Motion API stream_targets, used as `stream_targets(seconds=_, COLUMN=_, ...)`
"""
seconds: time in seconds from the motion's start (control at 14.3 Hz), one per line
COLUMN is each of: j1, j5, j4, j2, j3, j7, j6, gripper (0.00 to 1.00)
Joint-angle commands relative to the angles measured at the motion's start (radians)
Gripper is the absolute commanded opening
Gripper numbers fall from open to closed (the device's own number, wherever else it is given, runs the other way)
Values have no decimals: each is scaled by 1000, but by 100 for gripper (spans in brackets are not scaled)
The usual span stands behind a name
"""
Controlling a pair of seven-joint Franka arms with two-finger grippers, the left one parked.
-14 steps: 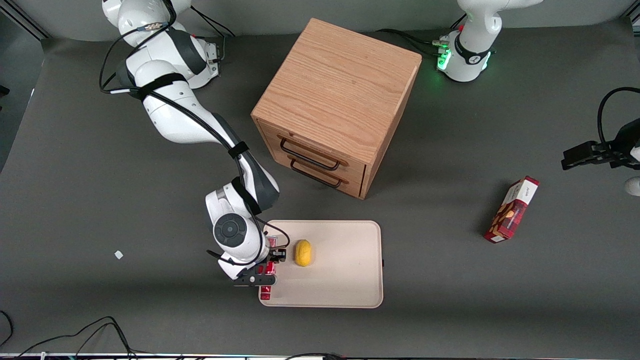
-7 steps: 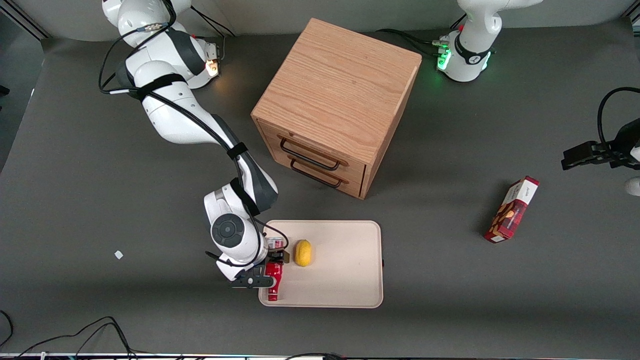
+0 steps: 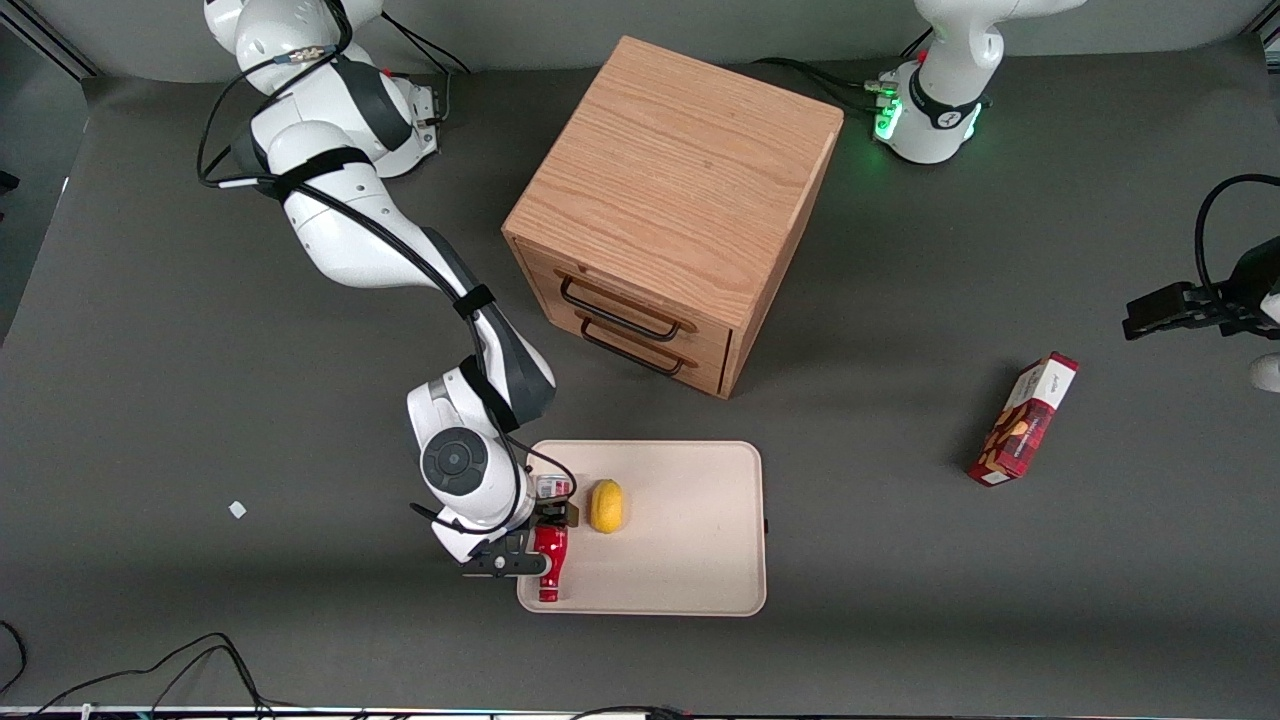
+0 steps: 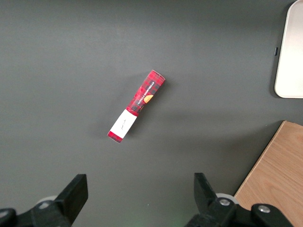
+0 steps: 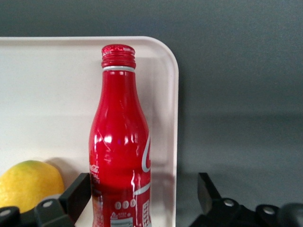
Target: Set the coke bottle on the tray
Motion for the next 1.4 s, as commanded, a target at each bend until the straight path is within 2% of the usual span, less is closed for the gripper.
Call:
stream_targets(seconds=0.0, j1=3, j5=24, j4=26, j2=5, j3=-6, j7=7, j6=-5, gripper=100)
stream_targets(seconds=0.21, j1=4, j5=64, j4=26, j2=-27, j3=-3, j7=61, j6=-48, gripper=100)
stream_targets(seconds=0.49, j1=-17, j5=118, j4=13, j2=-153, j3=5, j7=67, j6=-242, gripper=100)
stream_targets(seconds=0.63, j1=-42, j5=123, j4=-124, j2=-274, j3=8, j7=70, j6=-302, gripper=100)
stream_targets(seconds=0.98, j1=-92, j5=120, j4=-494, j2=-599, j3=8, j7=32, j6=-295, gripper=100)
stream_targets(seconds=1.33, j1=-170, j5=120, j4=-824, j2=-929, j3=8, j7=-121, j6=-300, gripper=100)
